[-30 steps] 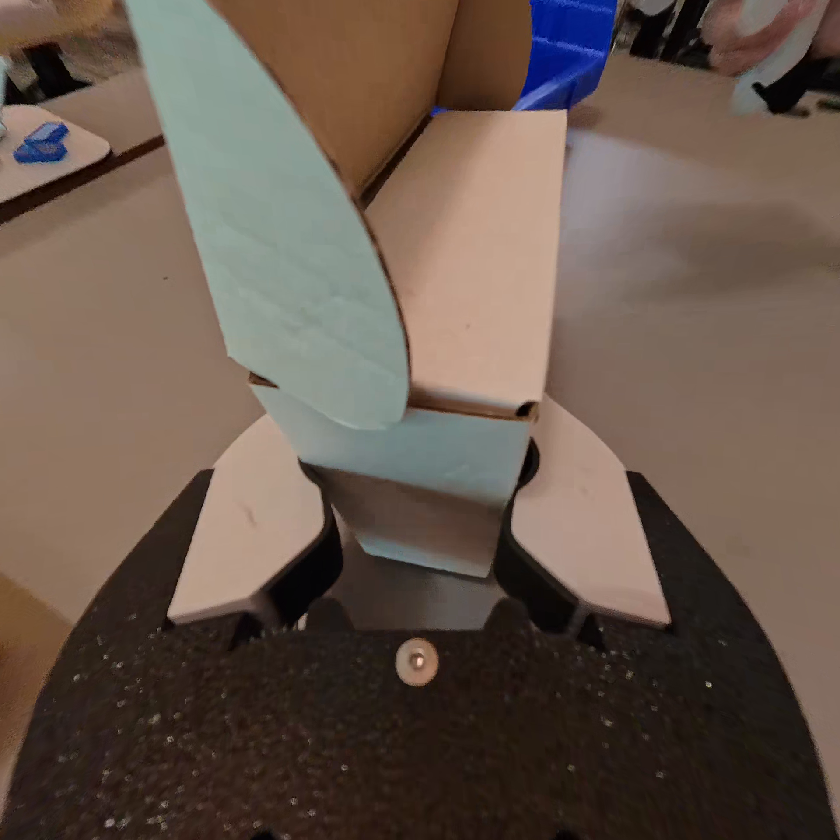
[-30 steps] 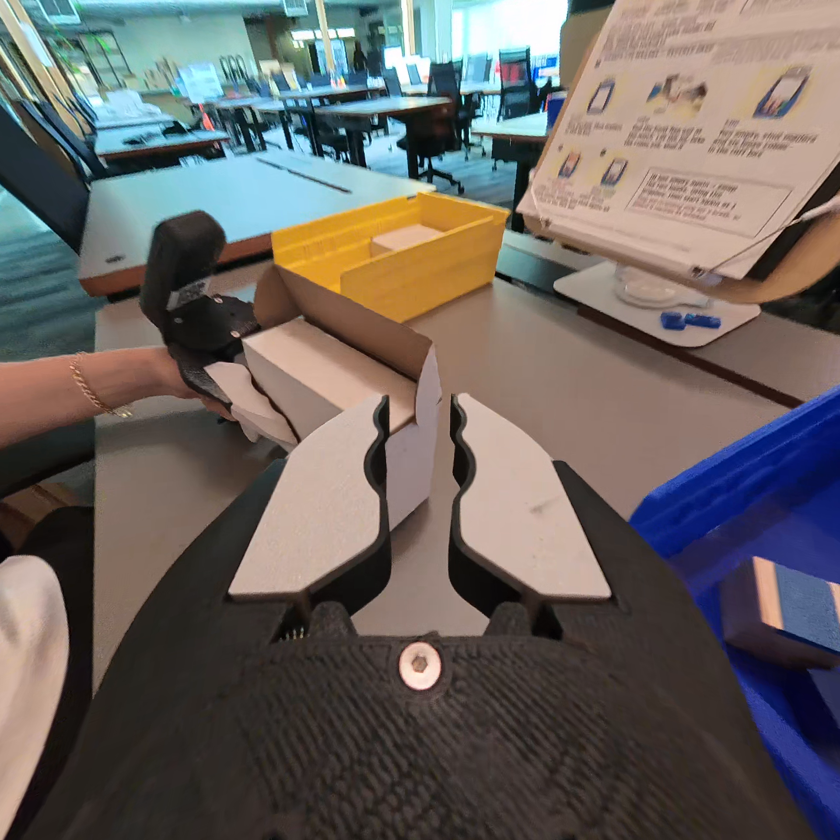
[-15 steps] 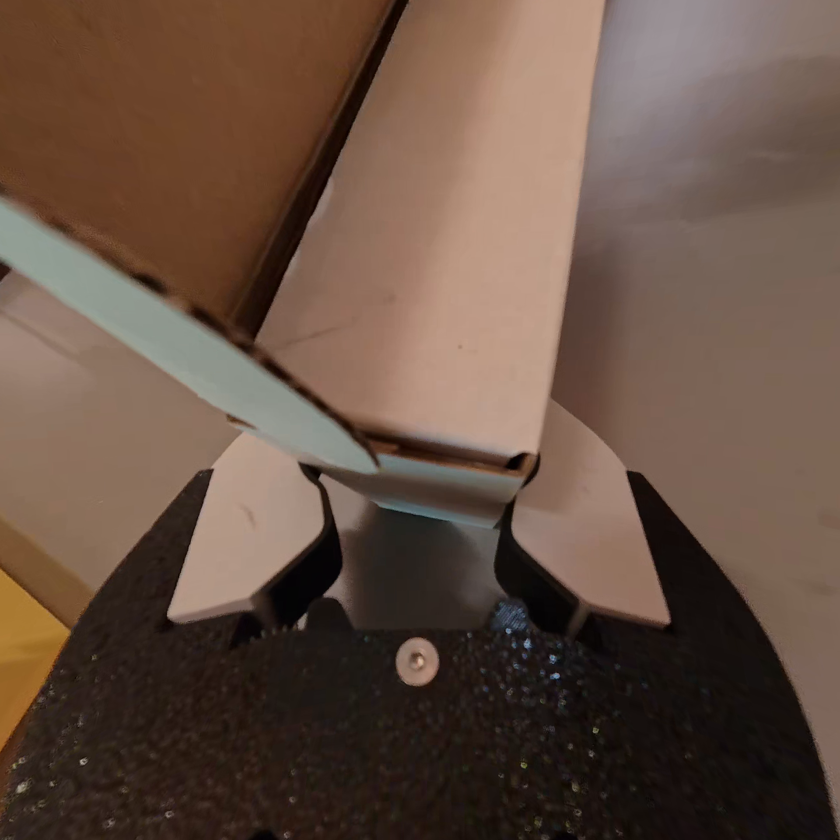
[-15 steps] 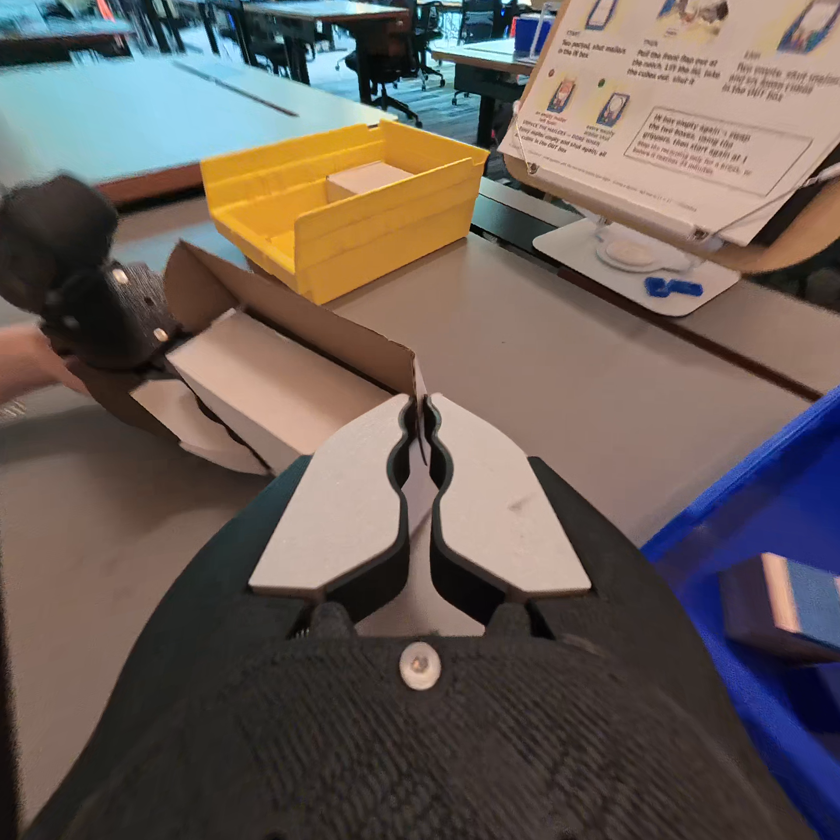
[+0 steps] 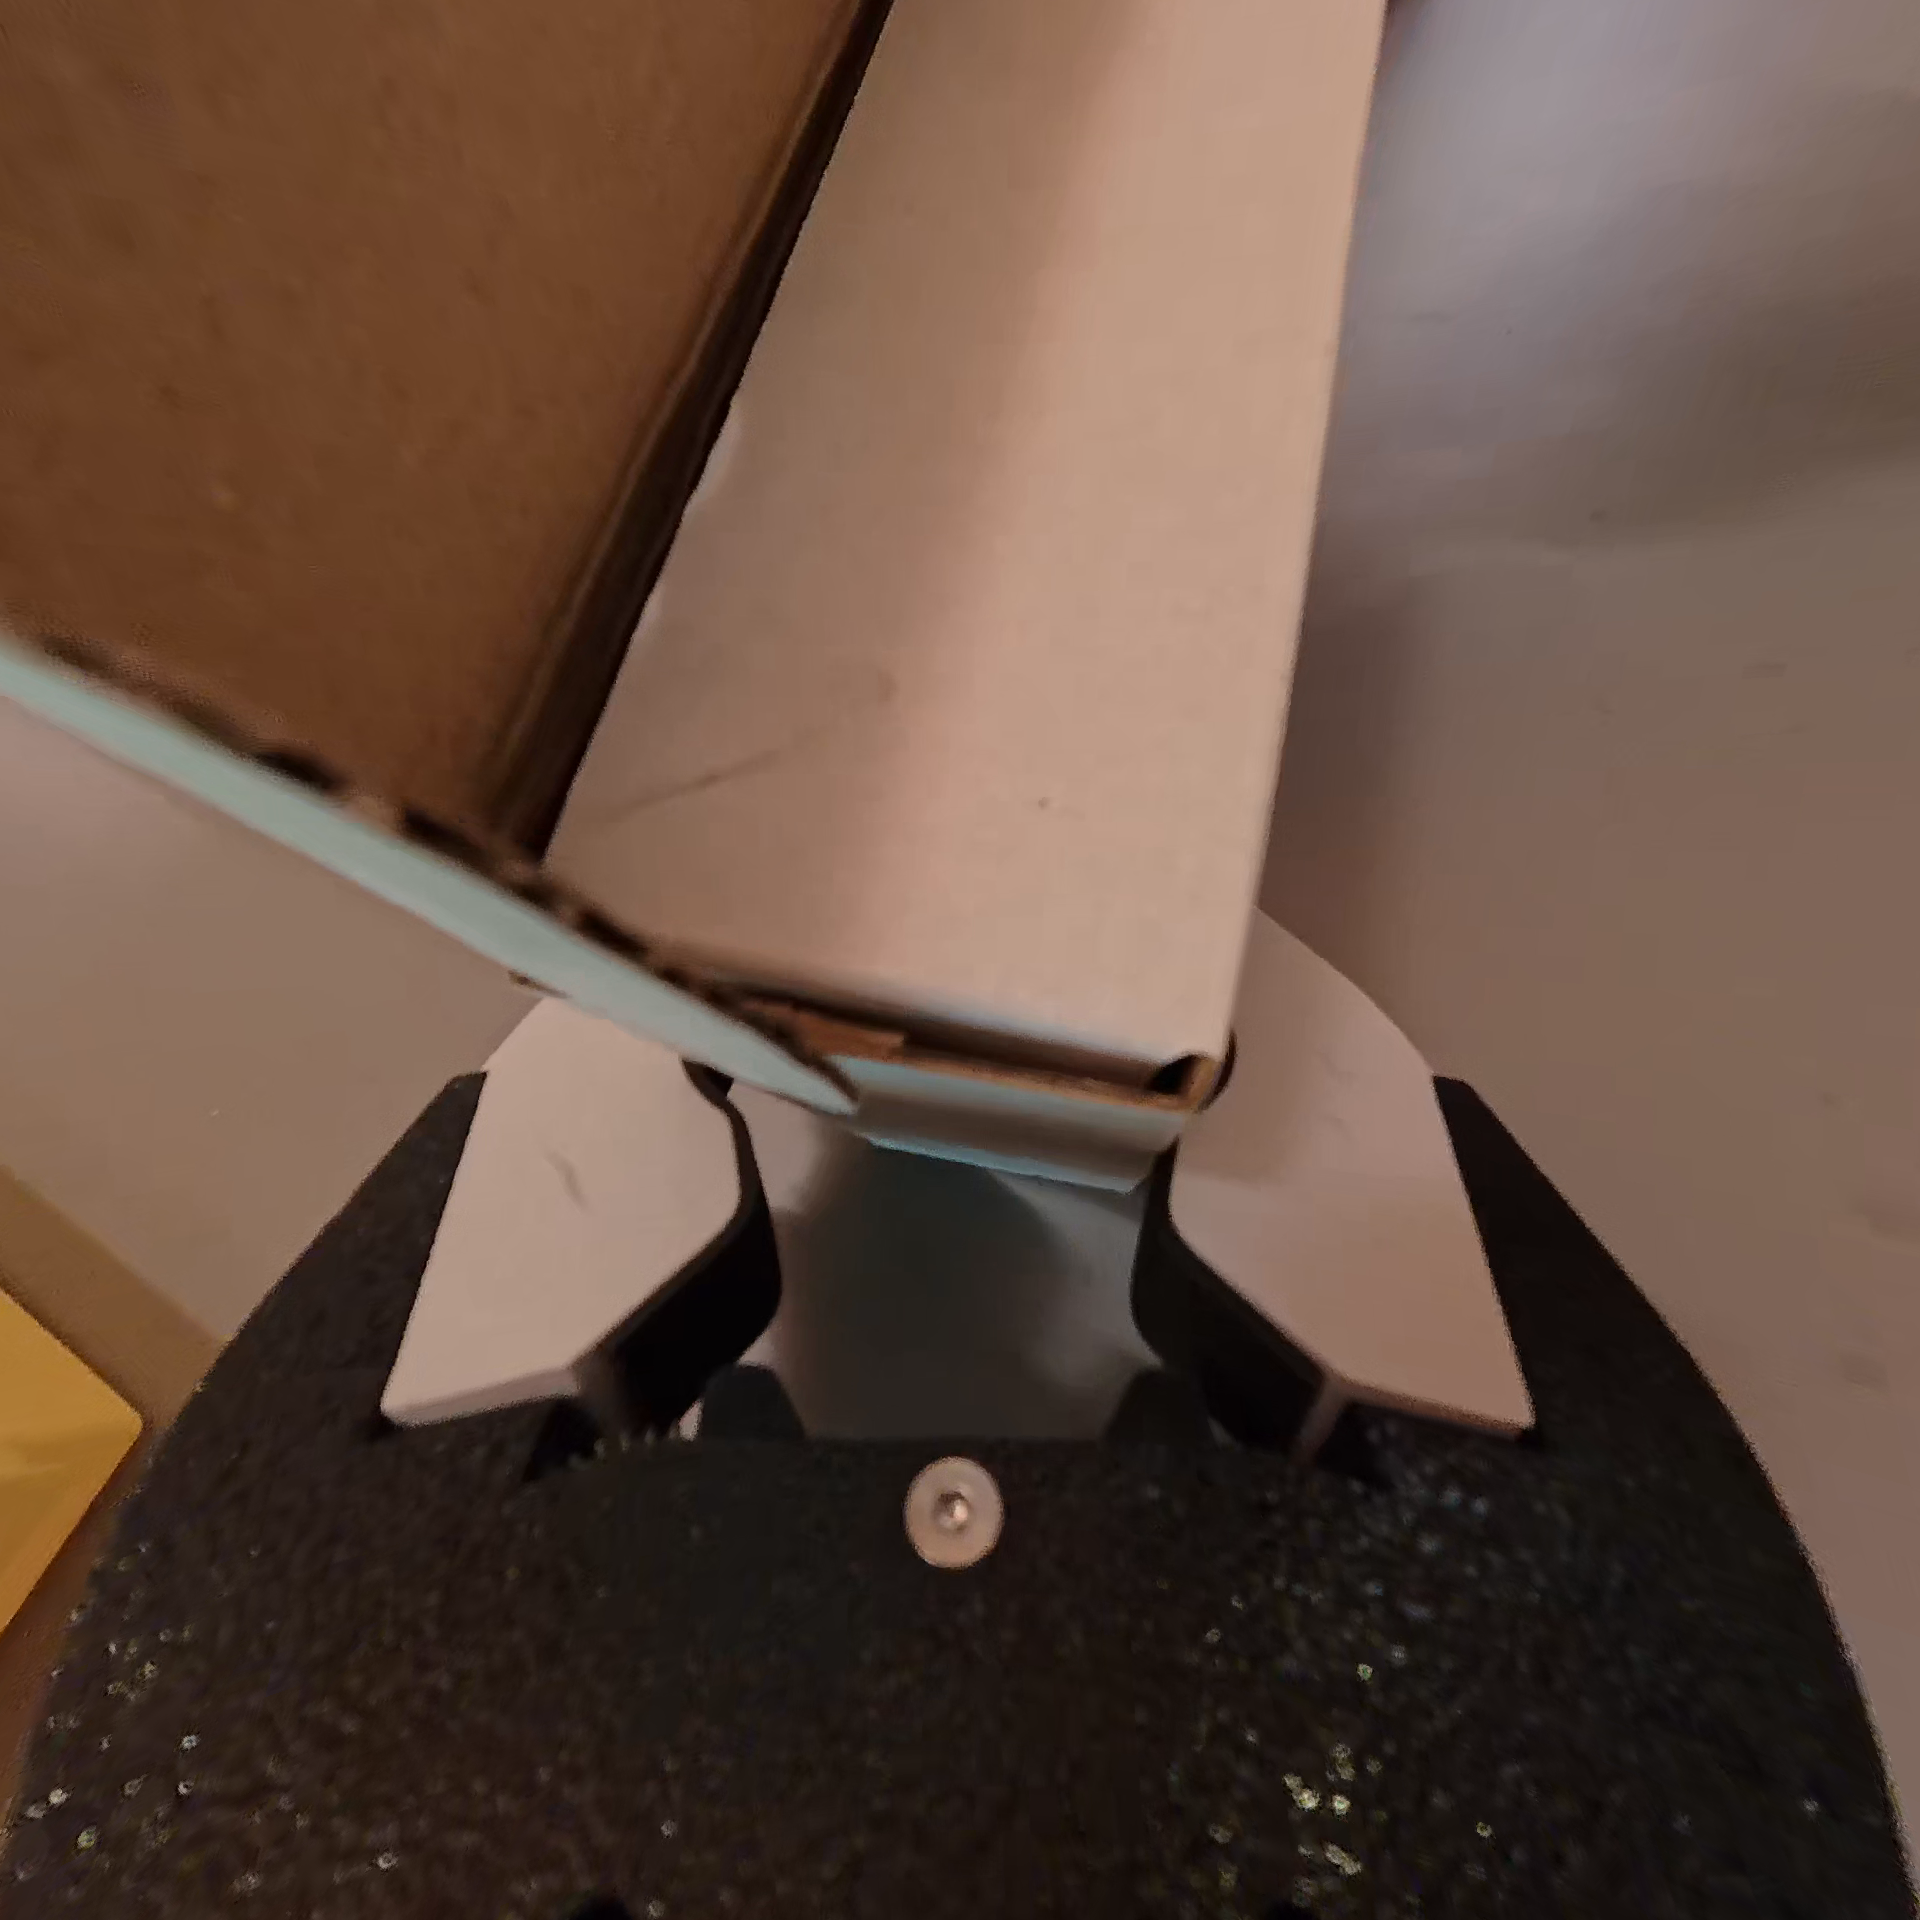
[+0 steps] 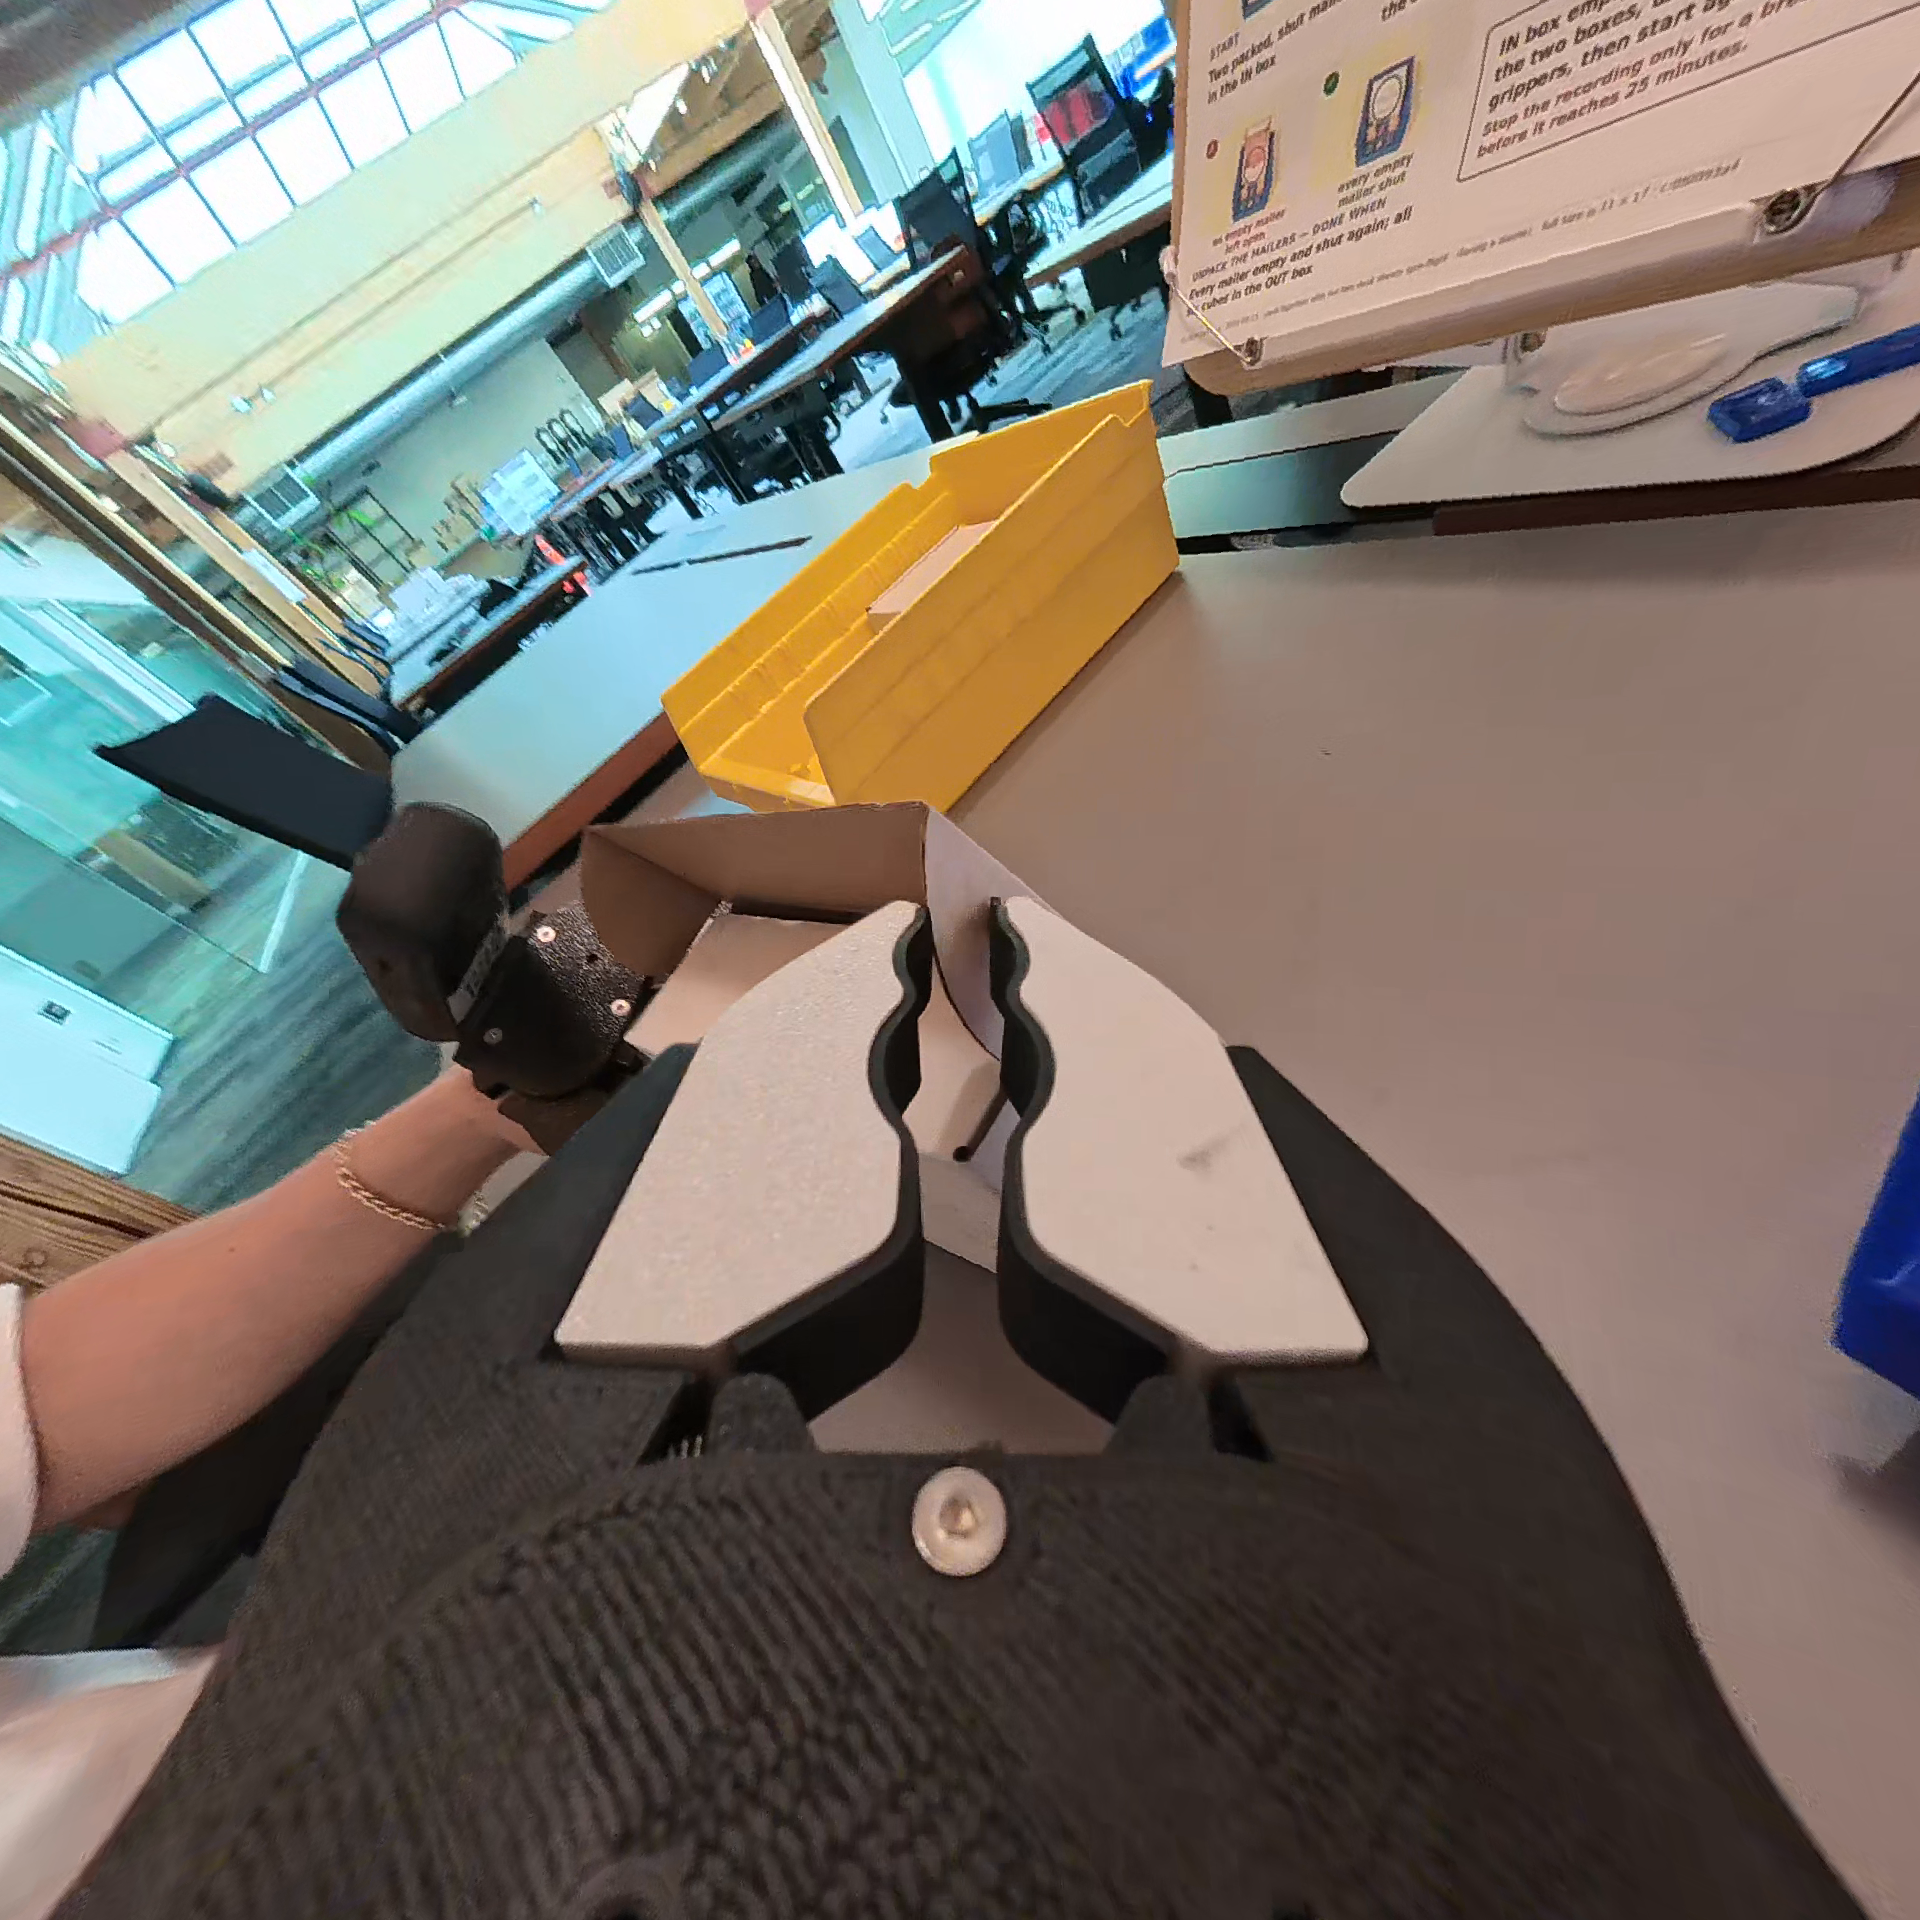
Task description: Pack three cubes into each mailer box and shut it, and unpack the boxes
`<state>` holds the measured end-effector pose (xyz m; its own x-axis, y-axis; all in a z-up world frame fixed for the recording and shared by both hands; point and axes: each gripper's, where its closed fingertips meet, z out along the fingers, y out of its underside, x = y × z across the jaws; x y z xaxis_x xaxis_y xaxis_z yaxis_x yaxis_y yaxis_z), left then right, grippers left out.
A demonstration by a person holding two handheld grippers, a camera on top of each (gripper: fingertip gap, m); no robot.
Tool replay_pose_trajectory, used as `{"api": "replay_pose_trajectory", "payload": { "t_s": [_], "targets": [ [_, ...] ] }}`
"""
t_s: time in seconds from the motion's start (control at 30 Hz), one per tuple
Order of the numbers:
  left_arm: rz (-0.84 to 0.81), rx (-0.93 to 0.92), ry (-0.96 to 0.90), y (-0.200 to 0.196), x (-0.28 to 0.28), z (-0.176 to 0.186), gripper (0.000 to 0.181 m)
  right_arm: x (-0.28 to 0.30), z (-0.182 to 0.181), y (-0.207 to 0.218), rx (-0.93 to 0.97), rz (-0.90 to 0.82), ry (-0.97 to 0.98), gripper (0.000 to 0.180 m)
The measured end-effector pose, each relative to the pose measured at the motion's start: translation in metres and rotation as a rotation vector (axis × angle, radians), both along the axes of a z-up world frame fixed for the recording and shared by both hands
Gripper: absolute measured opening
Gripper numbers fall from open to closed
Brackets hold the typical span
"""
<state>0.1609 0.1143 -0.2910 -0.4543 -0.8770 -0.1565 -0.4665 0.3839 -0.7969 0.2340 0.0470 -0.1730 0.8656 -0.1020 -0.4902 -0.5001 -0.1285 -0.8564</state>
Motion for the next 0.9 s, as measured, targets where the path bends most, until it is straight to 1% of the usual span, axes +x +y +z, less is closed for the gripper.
{"api": "replay_pose_trajectory", "payload": {
  "t_s": [0.27,0.4,0.5,0.53,0.7,0.77,0.8,0.9],
  "targets": [
    [-0.001,0.013,0.001,0.001,-0.002,0.0,0.084,0.002,0.012,0.001,0.114,-0.005,0.097,0.009],
    [0.017,0.022,0.038,0.002,0.0,-0.002,0.083,0.005,0.003,0.002,0.028,-0.041,-0.006,0.009],
    [0.017,0.007,0.033,0.0,0.002,-0.002,0.083,0.004,0.006,0.003,-0.002,-0.065,-0.054,0.009],
    [0.017,0.002,0.031,0.0,0.003,-0.002,0.083,0.004,0.008,0.002,0.01,-0.061,-0.032,0.009],
    [0.039,0.022,0.049,-0.001,0.005,-0.003,0.083,0.01,0.007,0.002,0.128,-0.056,0.204,0.011],
    [0.05,0.015,0.048,-0.001,0.007,-0.003,0.083,0.009,0.01,0.004,0.162,-0.055,0.254,0.013],
    [0.054,0.016,0.049,-0.001,0.008,-0.003,0.082,0.009,0.008,0.005,0.155,-0.064,0.242,0.013],
    [0.054,0.027,0.052,-0.001,0.009,-0.003,0.083,0.012,0.005,0.004,0.104,-0.082,0.12,0.011]
  ]
}}
